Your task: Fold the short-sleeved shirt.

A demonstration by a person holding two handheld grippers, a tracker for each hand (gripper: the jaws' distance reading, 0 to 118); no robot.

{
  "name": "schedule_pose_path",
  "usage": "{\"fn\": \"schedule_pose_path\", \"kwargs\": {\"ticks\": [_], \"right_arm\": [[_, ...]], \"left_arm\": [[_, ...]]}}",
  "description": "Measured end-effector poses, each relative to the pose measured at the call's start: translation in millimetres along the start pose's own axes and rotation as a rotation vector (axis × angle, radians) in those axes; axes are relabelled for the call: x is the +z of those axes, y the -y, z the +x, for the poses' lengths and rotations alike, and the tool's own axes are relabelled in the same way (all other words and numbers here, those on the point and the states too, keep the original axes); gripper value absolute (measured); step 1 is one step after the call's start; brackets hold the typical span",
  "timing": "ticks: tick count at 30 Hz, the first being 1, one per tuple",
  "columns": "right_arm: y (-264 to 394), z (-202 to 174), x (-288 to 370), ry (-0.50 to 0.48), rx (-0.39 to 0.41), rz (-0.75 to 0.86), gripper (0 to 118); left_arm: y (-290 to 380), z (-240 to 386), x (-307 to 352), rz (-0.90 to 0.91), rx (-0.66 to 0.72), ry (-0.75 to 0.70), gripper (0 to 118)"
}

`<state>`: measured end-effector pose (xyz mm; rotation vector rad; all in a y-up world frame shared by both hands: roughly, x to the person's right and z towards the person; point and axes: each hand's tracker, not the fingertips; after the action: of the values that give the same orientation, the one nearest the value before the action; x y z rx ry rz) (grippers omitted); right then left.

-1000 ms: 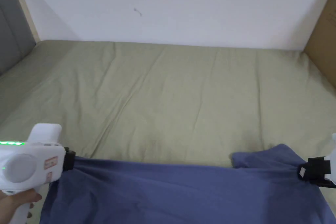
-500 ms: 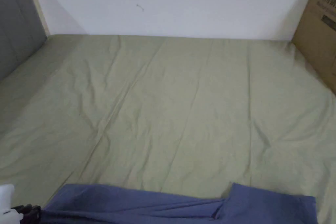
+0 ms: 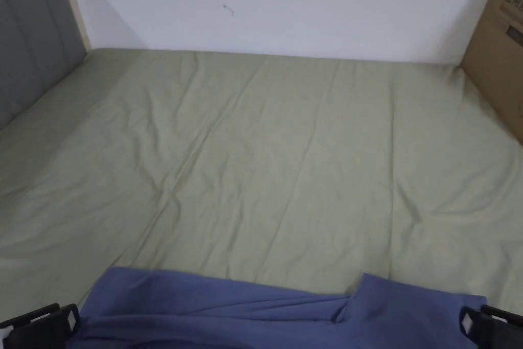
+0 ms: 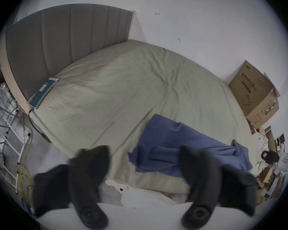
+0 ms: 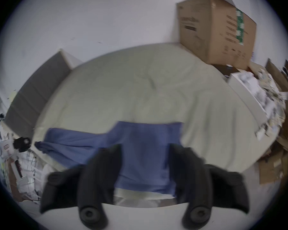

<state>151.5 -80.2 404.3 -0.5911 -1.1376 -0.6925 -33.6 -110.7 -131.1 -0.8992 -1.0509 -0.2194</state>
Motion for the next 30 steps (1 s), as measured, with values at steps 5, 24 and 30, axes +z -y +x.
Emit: {"fn": "schedule_pose_path", "kwargs": {"ticks": [5,24,30], "right_arm": [[10.8,-60.8,-23.3,-0.12,0.083,-0.036,4],[17.1,-163.0,-81.1,-0.256,0.282,-0.155,3],[20.9,-164.6,-86.9,-0.247,0.299,-0.186,3]], "left_arm": [[21.8,-4.3,-11.3,-0.045,0.093,0.065,0],[38.7,-52.1,-89.1,-0.094,0.598,0.359,113],[50.5,-51.2,-117.1,-0.079,0.682,0.348,62]]}}
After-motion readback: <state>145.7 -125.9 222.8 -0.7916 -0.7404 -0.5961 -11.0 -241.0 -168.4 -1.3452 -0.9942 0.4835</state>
